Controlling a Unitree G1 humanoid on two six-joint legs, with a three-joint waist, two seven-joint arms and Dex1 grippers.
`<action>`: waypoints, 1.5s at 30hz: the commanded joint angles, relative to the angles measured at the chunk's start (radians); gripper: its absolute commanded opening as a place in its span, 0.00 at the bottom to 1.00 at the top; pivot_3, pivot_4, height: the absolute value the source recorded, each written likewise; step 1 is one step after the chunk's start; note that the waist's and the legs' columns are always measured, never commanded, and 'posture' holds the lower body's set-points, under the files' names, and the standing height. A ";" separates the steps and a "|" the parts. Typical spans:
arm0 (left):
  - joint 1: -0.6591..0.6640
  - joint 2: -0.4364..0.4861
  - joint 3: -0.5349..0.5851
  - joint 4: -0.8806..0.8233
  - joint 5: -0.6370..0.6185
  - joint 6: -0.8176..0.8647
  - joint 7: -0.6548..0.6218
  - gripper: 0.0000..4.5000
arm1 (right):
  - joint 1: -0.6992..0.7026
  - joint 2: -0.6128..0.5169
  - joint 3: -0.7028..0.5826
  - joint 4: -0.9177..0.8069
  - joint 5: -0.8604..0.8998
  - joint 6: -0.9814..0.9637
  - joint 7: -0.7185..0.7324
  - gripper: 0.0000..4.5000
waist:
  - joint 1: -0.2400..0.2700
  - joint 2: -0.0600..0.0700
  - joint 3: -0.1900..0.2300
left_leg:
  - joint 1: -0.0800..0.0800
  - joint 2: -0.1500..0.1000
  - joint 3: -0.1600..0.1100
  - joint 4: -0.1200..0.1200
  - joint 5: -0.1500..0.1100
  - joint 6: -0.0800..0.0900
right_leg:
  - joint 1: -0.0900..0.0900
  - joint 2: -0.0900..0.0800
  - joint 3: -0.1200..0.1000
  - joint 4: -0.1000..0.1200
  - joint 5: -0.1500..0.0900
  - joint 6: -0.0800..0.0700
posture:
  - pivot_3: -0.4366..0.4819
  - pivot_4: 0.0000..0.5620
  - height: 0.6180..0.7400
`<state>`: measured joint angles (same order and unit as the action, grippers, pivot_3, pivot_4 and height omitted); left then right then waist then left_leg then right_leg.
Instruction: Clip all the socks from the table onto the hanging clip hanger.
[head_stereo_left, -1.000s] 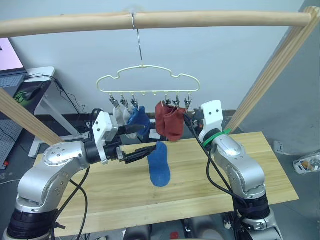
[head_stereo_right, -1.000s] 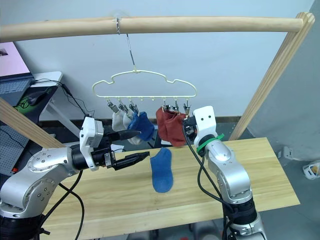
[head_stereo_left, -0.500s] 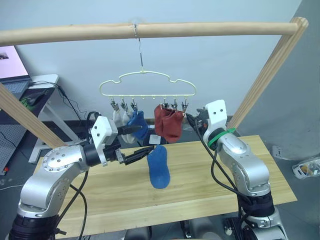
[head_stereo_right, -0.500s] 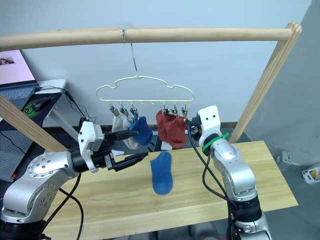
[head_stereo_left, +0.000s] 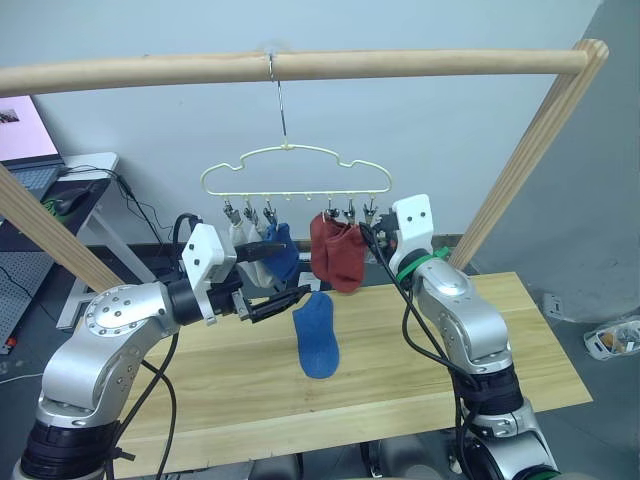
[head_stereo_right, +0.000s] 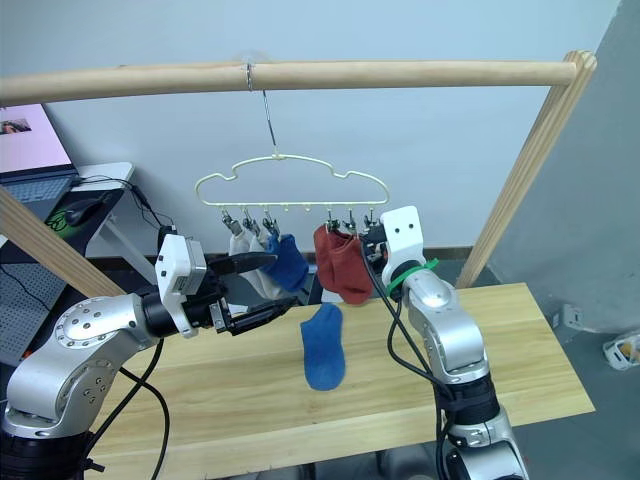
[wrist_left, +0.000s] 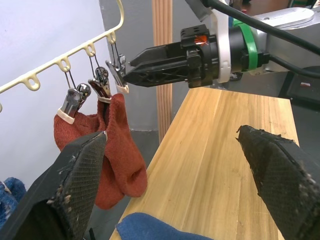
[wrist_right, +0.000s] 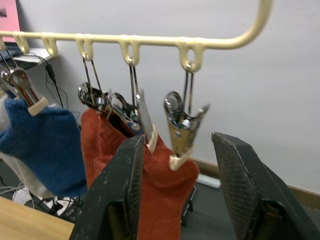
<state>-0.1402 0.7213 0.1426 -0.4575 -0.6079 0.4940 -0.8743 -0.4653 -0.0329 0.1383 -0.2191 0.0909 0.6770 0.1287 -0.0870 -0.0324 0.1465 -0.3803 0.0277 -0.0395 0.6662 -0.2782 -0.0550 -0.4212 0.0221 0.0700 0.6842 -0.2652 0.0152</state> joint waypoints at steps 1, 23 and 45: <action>-0.016 0.002 0.004 -0.006 0.002 -0.008 0.003 1.00 | -0.041 0.017 -0.007 0.009 -0.013 -0.048 -0.018 0.49 | 0.000 0.000 0.000 | 0.000 0.000 0.000 0.000 0.000 0.000 | 0.000 0.000 0.000 0.000 0.000 0.000 | 0.43 0.14 1.00; -0.007 0.008 0.003 -0.002 0.010 -0.009 -0.007 1.00 | -0.071 0.032 0.000 0.073 -0.073 -0.123 -0.026 0.49 | 0.000 0.000 -0.001 | 0.000 0.000 -0.001 0.000 0.000 0.000 | 0.000 0.000 0.000 0.000 0.000 0.000 | 0.44 0.15 1.00; -0.021 0.007 -0.005 0.005 0.015 -0.002 -0.006 1.00 | -0.046 0.042 0.007 0.055 -0.102 -0.095 -0.052 0.49 | 0.000 0.000 -0.001 | 0.000 0.000 0.000 0.000 0.000 0.000 | 0.000 0.000 0.000 0.001 0.000 0.000 | 0.44 0.16 1.00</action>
<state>-0.1521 0.7215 0.1275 -0.4347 -0.5921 0.4948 -0.8831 -0.4830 0.0022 0.1575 -0.1516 -0.0090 0.6164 0.0895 -0.0870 -0.0327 0.1460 -0.3800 0.0278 -0.0398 0.6662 -0.2782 -0.0550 -0.4213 0.0220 0.0701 0.6849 -0.2651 0.0150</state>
